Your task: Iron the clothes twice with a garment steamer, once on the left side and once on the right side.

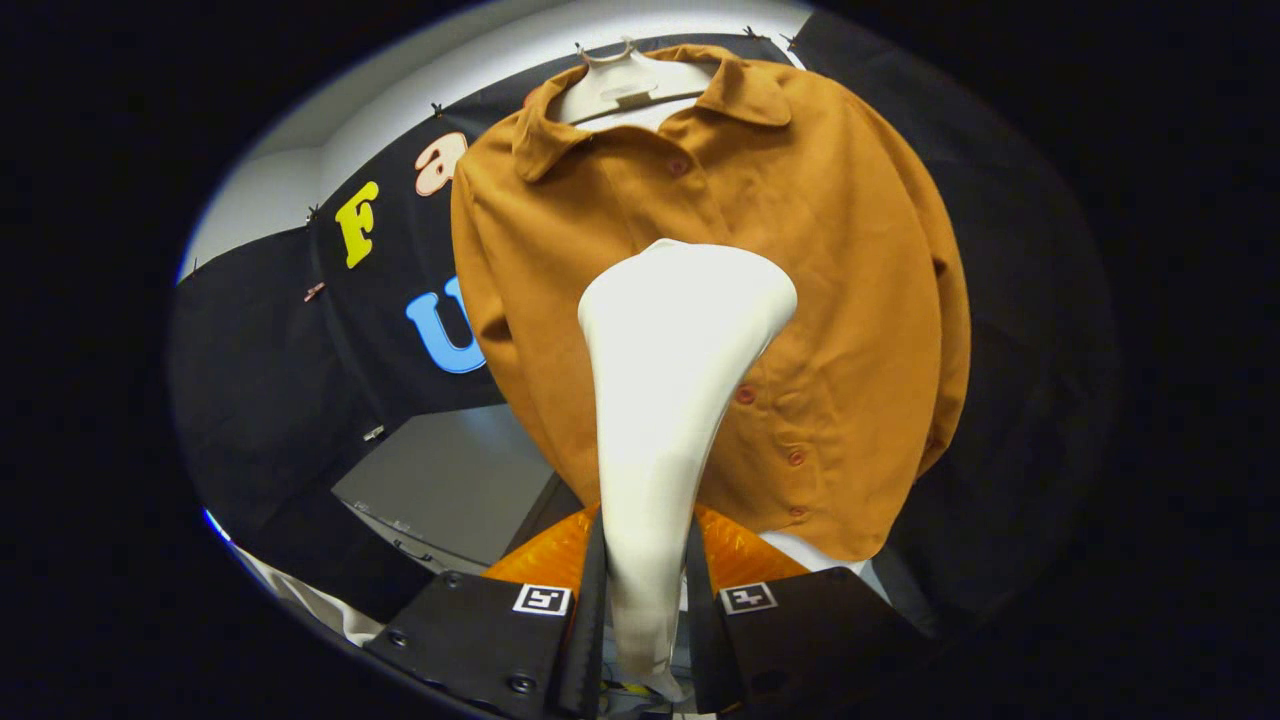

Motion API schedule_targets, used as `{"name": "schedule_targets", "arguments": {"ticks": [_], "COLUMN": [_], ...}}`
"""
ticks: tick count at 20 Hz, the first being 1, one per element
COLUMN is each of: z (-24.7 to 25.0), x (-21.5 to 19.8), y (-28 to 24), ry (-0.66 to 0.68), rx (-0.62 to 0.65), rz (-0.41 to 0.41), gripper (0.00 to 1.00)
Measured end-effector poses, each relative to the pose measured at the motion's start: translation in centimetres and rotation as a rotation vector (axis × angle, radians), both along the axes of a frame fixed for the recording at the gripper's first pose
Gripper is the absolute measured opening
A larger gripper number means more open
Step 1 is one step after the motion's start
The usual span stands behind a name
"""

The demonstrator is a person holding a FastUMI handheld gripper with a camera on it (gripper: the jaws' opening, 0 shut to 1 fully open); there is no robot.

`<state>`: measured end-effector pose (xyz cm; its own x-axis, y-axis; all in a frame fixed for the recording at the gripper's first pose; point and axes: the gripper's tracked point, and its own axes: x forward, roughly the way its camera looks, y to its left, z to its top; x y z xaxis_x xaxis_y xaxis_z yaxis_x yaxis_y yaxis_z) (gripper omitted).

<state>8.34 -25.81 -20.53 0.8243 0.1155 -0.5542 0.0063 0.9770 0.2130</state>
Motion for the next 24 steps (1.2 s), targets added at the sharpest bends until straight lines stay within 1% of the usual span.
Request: {"name": "schedule_targets", "arguments": {"ticks": [3, 6, 8, 11, 14, 19, 24], "z": [1.6, 2.4, 2.7, 2.8, 1.6, -1.8, -6.6], "x": [0.3, 0.7, 1.6, 3.6, 5.0, 5.0, 3.3], "y": [-3.5, -6.1, -7.4, -9.1, -10.2, -10.5, -11.2], "ry": [-0.025, -0.025, -0.037, -0.053, -0.036, 0.024, 0.114], "rx": [-0.042, -0.057, -0.069, -0.056, -0.037, 0.012, 0.044], "rz": [-0.023, -0.036, -0.039, -0.038, -0.036, -0.013, -0.036], "gripper": [0.39, 0.40, 0.39, 0.39, 0.39, 0.39, 0.40]}}
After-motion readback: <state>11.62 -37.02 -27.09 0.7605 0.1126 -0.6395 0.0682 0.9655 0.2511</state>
